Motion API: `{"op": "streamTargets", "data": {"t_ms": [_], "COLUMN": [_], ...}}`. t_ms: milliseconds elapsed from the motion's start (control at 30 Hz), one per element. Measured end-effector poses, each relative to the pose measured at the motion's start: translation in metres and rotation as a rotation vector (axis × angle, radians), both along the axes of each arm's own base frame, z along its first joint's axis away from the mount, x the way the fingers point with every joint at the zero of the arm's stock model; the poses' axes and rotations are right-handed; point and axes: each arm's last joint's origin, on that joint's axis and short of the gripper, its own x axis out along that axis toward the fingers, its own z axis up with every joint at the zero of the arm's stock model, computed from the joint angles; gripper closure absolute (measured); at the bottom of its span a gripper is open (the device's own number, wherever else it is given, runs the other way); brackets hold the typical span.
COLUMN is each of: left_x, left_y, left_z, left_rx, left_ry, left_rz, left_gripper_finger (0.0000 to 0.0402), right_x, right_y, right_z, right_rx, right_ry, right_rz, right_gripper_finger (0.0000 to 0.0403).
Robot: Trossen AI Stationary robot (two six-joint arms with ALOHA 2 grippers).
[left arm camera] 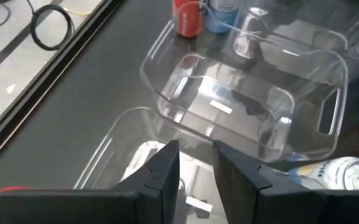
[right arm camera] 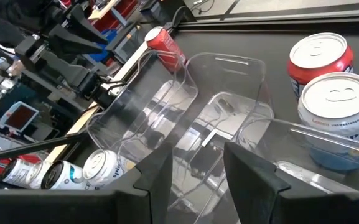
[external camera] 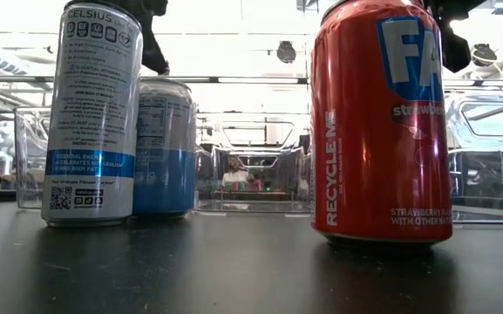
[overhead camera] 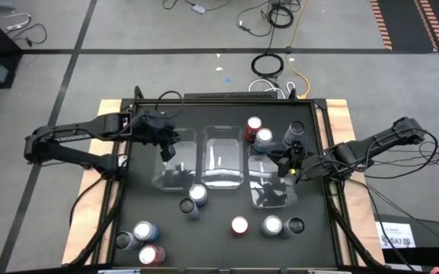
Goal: Sort soda cans
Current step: Put the blue-white soda can into the middle right transparent bin
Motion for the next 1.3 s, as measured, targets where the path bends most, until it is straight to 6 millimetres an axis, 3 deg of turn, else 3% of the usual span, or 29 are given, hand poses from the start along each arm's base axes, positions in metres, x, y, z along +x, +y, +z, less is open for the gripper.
{"op": "streamTargets", "data": {"t_ms": [400,733,1000,1300], "left_x": [-0.015,-0.031,-0.057,-0.066], "left_y": [-0.002,-0.013,-0.016,-0.018], "left_z": [0.004,-0.012,-0.025,-0.022], "left_rx": [-0.049,-0.097,-0.071,-0.074], "left_ry": [0.008,-0.003,-0.103,-0.207], "left_rz": [0.016,0.06,0.109,0.092], "left_gripper_finger": [0.0297,0.0297,0.0297,0.0297], "right_x": [0.0,0.003,0.02,0.03], "right_y": [0.0,-0.008,-0.025,-0.054], "right_z": [0.0,0.002,0.019,0.034], "right_rx": [-0.021,0.007,-0.084,-0.046], "right_ry": [0.009,-0.024,-0.148,-0.131], "right_rz": [0.009,-0.049,-0.052,0.014], "right_gripper_finger": [0.0266,0.0266,0.0266,0.0266]}}
